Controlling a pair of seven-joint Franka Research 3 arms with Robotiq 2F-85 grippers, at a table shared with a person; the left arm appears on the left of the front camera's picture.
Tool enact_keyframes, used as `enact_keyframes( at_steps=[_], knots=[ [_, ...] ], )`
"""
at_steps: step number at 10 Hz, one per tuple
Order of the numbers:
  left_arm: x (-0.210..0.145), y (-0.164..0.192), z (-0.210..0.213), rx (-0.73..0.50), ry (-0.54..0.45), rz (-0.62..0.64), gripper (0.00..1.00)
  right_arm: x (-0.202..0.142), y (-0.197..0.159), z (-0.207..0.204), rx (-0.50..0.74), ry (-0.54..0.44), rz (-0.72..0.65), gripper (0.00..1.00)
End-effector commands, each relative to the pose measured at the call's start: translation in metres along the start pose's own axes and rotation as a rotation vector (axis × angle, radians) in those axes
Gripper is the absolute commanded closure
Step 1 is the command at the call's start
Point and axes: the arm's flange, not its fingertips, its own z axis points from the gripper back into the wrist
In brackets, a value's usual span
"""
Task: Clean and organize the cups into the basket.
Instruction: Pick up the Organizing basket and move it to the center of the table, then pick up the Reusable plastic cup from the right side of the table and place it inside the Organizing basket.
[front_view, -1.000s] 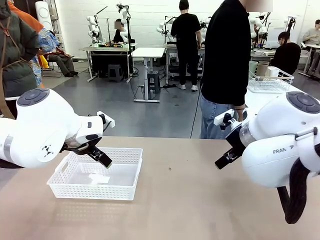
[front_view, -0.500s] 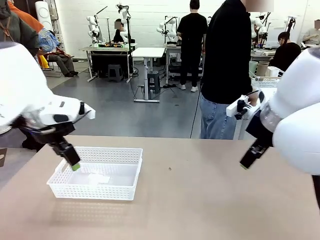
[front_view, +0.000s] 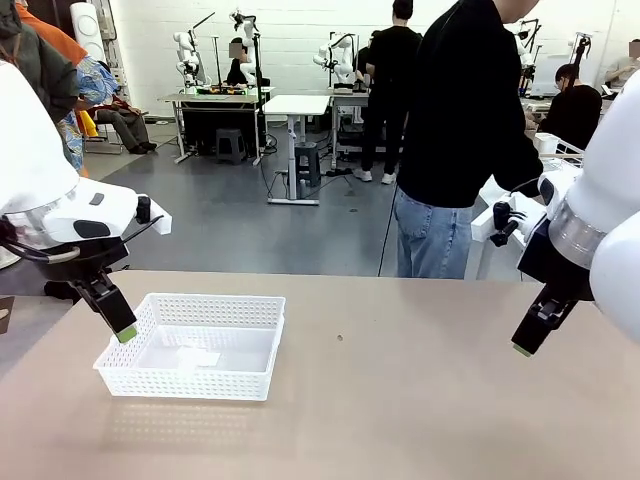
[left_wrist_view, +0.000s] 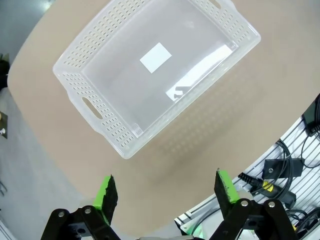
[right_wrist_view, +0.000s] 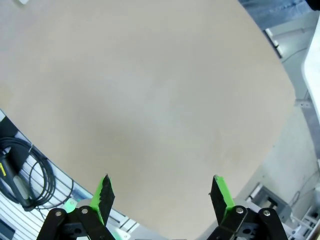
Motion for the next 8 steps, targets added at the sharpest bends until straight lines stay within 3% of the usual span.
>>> enact_keyframes(
  at_steps=[1,2,3,4,6,8],
  knots=[
    [-0.001,0.0,0.004,0.006,-0.009,-0.001,0.0,-0.003,0.003,0.006,-0.009,0.003,0.004,0.0],
    [-0.013,0.035,0.019,-0.321,-0.129,0.076,0.0,-0.021,-0.019,0.012,0.236,-0.139,-0.043,0.0],
    [-0.024,0.071,0.03,-0.594,-0.227,0.172,0.0,-0.041,-0.048,0.013,0.394,-0.244,-0.159,0.0],
    [-0.039,0.099,0.032,-0.803,-0.318,0.252,0.0,-0.062,-0.077,0.01,0.547,-0.362,-0.257,0.0],
    [-0.056,0.149,0.031,-0.994,-0.388,0.362,0.0,-0.093,-0.131,-0.009,0.834,-0.529,-0.425,0.0],
    [-0.078,0.183,0.02,-1.023,-0.451,0.493,0.0,-0.119,-0.167,-0.034,0.967,-0.587,-0.538,0.0]
  ],
)
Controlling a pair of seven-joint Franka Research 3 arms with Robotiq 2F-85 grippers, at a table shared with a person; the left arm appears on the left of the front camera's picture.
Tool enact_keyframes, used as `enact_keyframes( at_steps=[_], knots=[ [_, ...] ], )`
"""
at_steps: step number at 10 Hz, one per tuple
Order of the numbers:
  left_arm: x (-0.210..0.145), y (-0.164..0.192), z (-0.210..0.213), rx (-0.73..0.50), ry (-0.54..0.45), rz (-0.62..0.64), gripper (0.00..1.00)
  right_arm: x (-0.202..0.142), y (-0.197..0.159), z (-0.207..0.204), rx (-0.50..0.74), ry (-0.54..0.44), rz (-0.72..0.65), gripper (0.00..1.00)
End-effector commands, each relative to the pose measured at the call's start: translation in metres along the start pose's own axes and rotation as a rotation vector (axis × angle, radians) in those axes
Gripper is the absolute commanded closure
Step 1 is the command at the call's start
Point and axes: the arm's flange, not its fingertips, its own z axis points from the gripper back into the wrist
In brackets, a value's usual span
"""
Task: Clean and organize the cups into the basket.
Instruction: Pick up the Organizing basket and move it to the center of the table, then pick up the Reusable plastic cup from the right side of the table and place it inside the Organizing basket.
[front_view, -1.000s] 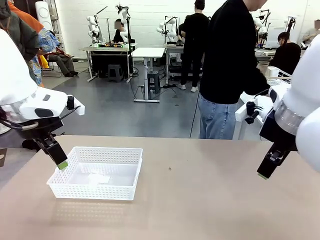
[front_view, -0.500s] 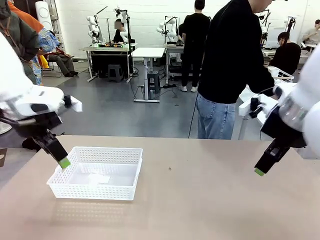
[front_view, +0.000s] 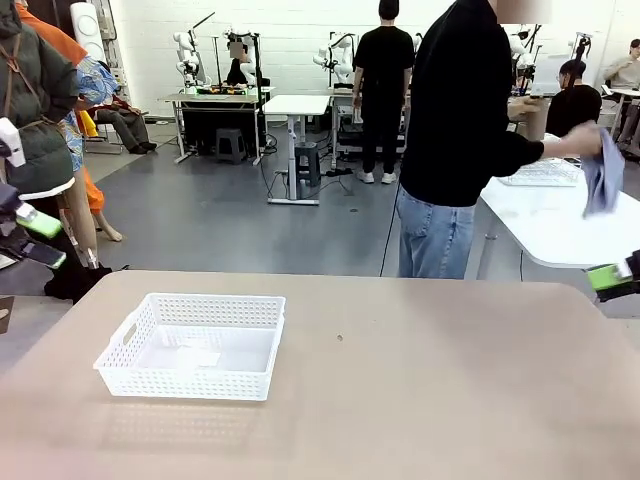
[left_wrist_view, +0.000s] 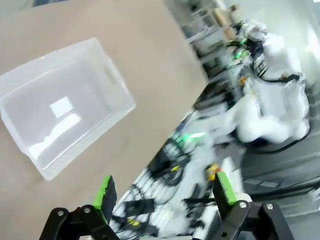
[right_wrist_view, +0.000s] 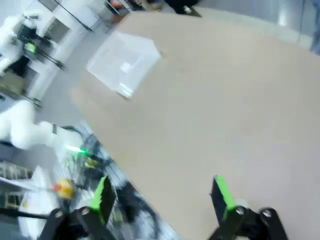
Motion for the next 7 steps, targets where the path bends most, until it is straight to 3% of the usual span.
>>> enact_keyframes(
  at_steps=[1,4,7],
  knots=[
    [0.011,0.03,0.015,-0.028,-0.124,0.168,0.0,0.003,-0.036,0.008,0.127,-0.085,-0.152,0.0],
    [-0.013,0.076,0.063,-0.004,-0.302,0.306,0.0,-0.024,-0.083,0.044,0.128,-0.245,-0.263,0.0],
    [-0.052,0.102,0.103,-0.007,-0.448,0.391,0.0,-0.071,-0.105,0.094,0.087,-0.425,-0.352,0.0]
  ],
)
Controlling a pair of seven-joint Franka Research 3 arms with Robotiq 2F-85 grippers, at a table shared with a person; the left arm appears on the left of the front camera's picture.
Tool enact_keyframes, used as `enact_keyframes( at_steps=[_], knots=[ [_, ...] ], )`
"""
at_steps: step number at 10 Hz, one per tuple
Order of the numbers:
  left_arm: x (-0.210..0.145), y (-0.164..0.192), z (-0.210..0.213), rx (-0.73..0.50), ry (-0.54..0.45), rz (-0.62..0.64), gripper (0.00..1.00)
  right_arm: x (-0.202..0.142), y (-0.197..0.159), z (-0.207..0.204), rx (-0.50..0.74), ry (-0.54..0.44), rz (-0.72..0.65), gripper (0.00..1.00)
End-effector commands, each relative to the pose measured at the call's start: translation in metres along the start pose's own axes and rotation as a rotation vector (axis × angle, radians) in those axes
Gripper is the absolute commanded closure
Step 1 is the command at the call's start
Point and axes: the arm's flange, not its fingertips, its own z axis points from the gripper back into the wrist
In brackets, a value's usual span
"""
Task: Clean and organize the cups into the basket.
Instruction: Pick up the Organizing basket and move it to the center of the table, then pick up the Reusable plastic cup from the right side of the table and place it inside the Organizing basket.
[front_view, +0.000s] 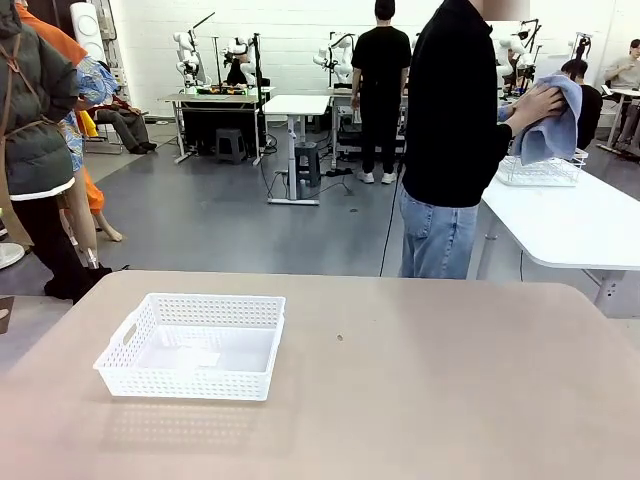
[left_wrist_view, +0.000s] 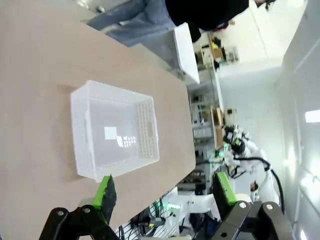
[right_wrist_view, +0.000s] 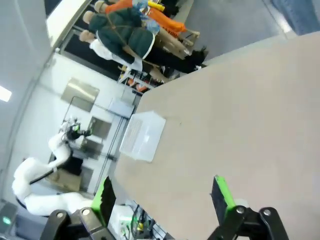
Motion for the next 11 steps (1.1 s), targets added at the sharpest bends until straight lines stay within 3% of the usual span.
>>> enact_keyframes(
  at_steps=[1,4,5,6,11],
  knots=[
    [-0.006,0.007,0.02,-0.014,-0.074,0.014,0.0,-0.02,-0.003,0.036,0.024,-0.1,-0.002,0.0],
    [-0.021,0.017,0.056,0.012,-0.175,0.049,0.0,-0.051,-0.007,0.09,0.027,-0.266,-0.005,0.0],
    [-0.02,0.006,0.044,0.025,-0.14,0.003,0.0,-0.047,0.001,0.077,0.046,-0.227,0.033,0.0],
    [-0.018,0.019,0.057,0.026,-0.139,0.059,0.0,-0.044,-0.007,0.095,-0.003,-0.213,-0.039,0.0],
    [-0.018,0.019,0.057,0.026,-0.139,0.059,0.0,-0.044,-0.007,0.095,-0.003,-0.213,-0.039,0.0]
  ],
)
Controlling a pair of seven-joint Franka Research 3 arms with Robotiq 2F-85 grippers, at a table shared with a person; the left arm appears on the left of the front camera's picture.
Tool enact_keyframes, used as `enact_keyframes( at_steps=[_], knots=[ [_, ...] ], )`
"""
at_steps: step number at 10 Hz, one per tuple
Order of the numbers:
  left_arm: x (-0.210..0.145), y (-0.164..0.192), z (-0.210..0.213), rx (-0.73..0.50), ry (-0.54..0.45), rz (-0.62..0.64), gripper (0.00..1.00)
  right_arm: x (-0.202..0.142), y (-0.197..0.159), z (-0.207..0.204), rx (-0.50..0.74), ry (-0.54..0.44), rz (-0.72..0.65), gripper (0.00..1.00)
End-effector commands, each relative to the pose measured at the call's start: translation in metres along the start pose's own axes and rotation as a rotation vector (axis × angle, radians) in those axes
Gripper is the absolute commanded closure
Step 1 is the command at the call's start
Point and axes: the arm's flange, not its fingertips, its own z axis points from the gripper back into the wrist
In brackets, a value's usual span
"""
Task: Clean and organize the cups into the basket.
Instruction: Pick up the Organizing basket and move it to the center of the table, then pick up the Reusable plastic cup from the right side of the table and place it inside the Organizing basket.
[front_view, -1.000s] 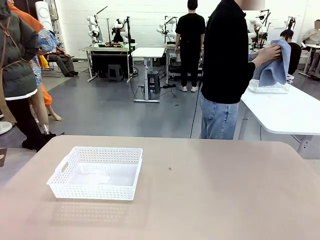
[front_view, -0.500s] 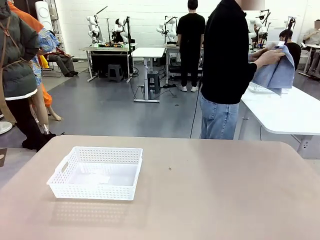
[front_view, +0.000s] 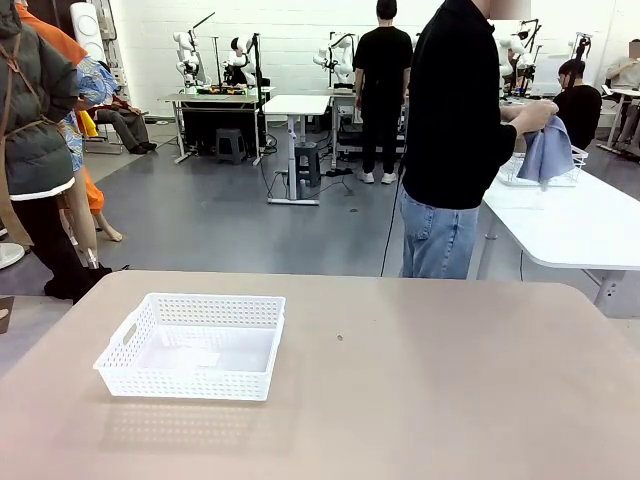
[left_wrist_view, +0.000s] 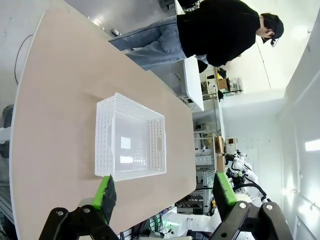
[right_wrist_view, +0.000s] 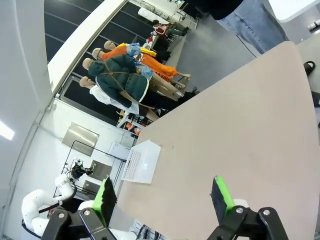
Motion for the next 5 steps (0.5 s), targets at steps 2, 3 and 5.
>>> enact_keyframes(
  at_steps=[2,3,5],
  knots=[
    [0.0005,-0.0007,0.002,-0.004,-0.004,0.0,0.0,0.0024,0.0001,0.0008,0.018,-0.018,0.004,0.0],
    [0.0005,-0.0007,0.002,-0.004,-0.004,0.0,0.0,0.0024,0.0001,0.0008,0.018,-0.018,0.004,0.0],
    [0.0005,-0.0007,0.002,-0.004,-0.004,0.0,0.0,0.0024,0.0001,0.0008,0.018,-0.018,0.004,0.0]
  ],
)
